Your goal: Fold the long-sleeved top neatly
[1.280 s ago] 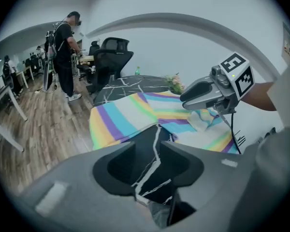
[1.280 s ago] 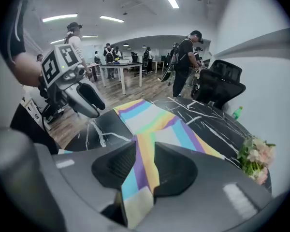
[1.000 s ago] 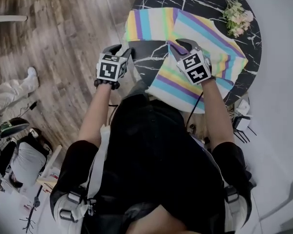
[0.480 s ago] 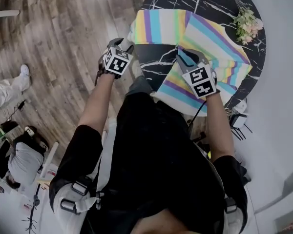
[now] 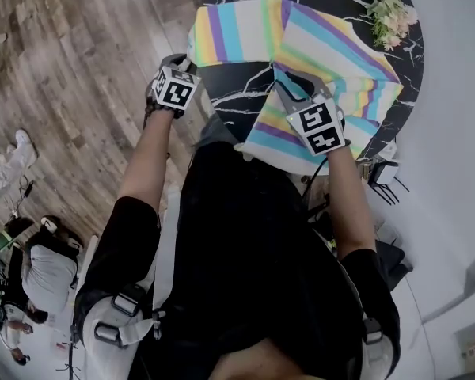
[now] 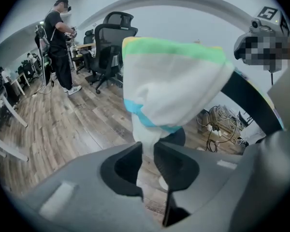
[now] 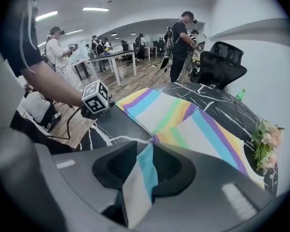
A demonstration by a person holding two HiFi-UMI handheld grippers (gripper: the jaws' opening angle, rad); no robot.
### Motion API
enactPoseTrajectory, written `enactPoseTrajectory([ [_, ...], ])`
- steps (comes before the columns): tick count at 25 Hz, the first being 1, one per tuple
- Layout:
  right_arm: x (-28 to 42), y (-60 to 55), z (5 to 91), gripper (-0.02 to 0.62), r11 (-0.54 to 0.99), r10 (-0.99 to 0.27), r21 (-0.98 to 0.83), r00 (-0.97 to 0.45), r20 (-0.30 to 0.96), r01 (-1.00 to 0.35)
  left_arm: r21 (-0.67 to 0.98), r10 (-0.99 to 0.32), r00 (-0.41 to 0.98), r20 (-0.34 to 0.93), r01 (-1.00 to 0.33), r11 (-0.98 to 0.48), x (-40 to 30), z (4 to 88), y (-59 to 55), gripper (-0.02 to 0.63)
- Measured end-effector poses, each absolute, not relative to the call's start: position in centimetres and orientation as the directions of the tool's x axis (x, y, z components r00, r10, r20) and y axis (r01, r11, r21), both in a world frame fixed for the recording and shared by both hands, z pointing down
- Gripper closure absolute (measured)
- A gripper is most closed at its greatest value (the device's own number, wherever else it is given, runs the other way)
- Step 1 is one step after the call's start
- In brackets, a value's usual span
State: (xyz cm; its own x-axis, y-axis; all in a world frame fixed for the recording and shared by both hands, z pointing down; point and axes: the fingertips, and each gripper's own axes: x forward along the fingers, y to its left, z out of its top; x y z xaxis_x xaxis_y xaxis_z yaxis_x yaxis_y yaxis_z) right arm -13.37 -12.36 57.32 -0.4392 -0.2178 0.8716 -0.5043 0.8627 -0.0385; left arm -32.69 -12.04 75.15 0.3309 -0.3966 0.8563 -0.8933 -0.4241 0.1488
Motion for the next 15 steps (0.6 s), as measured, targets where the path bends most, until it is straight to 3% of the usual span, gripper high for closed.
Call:
enactPoseTrajectory([
  [3,-14.0,-12.0,57.2,0.483,0.863,-0.214,-0.055,-0.463,0.86,-0.503,0.114,-0.403,0.301,0.864,-0.897,-0.426,-33.4,74.2,-11.7,0.561],
  [15,-15.0,-12.2,54.7,0.492,0.849,-0.269,-0.074,-0.548,0.792,-0.523,-0.054,-0.627,0.14,0.766,-0.959,-0.28,-39.4,59.9,-15.1,0.572],
])
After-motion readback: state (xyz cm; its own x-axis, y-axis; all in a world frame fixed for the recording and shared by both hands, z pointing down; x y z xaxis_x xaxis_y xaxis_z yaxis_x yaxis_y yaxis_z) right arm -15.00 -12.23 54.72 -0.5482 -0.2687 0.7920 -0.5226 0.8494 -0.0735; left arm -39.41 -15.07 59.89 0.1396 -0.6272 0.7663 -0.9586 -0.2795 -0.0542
